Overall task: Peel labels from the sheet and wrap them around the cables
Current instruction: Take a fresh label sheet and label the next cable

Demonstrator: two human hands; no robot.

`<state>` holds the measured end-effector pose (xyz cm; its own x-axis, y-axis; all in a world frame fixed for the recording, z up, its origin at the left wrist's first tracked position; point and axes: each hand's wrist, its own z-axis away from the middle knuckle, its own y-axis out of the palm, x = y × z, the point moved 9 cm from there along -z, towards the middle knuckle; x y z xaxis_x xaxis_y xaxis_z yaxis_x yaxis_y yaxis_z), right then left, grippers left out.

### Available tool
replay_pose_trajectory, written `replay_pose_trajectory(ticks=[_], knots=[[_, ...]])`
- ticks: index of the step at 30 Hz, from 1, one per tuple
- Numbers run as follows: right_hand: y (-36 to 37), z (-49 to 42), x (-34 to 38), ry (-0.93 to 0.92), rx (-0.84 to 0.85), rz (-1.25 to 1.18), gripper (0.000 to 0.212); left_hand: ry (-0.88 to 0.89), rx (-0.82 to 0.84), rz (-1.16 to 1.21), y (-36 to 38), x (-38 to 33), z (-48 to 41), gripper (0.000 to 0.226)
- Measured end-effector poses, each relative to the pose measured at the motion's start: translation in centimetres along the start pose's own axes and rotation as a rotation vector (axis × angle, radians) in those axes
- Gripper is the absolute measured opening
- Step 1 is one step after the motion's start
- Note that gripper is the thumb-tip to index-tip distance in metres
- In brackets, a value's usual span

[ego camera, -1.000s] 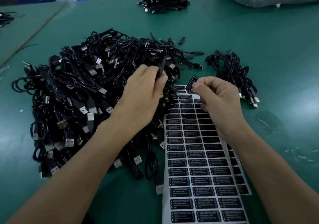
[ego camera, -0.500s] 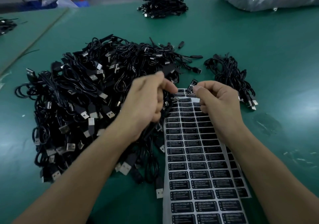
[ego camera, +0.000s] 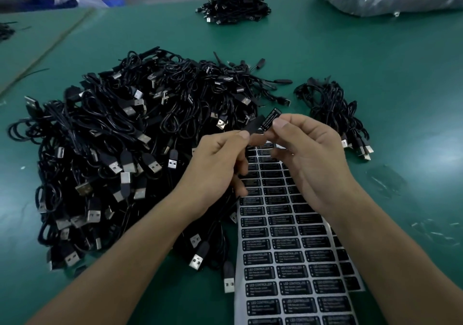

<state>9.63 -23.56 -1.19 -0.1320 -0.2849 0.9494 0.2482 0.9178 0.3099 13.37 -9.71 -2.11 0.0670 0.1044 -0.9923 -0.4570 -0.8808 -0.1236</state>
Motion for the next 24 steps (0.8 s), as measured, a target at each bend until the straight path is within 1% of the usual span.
replay_pose_trajectory(ticks=[2, 4, 7, 11, 16, 18, 20, 22, 24], knots=[[-0.27, -0.05, -0.15, 0.017, -0.016, 0.015, 0.016, -0.007, -0.004, -0.008, 0.08, 0.19, -0.07, 0.047], [-0.29, -0.03, -0.21, 0.034, -0.014, 0.002, 0.014, 0.024, 0.002, -0.007, 0.33, -0.17, 0.01, 0.042], [-0.08, 0.07, -0.21, 0.047, 0.0, -0.039, 0.01, 0.022, 0.019, -0.081, 0.54, -0.68, 0.17, 0.042], [-0.27, -0.01, -0.35, 0.029, -0.018, 0.058, 0.012, 0.016, 0.039, -0.185, 0.73, -0.55, 0.24, 0.039], [-0.42, -0.12, -0.18, 0.008, -0.025, 0.094, 0.017, 0.035, 0.036, -0.247, 0.64, -0.23, 0.11, 0.04], [-0.63, -0.21, -0.1, -0.003, -0.036, 0.095, 0.016, 0.051, 0.013, -0.207, 0.47, -0.17, 0.08, 0.028], [-0.76, -0.21, 0.02, -0.012, -0.047, 0.105, 0.016, 0.057, -0.004, -0.101, 0.45, -0.27, 0.22, 0.015], [-0.79, -0.15, 0.13, -0.026, -0.051, 0.122, 0.017, 0.039, -0.015, -0.005, 0.46, -0.17, 0.27, 0.015], [-0.68, -0.11, 0.19, -0.036, -0.049, 0.146, 0.014, 0.018, -0.026, 0.019, 0.46, -0.1, 0.33, 0.016]])
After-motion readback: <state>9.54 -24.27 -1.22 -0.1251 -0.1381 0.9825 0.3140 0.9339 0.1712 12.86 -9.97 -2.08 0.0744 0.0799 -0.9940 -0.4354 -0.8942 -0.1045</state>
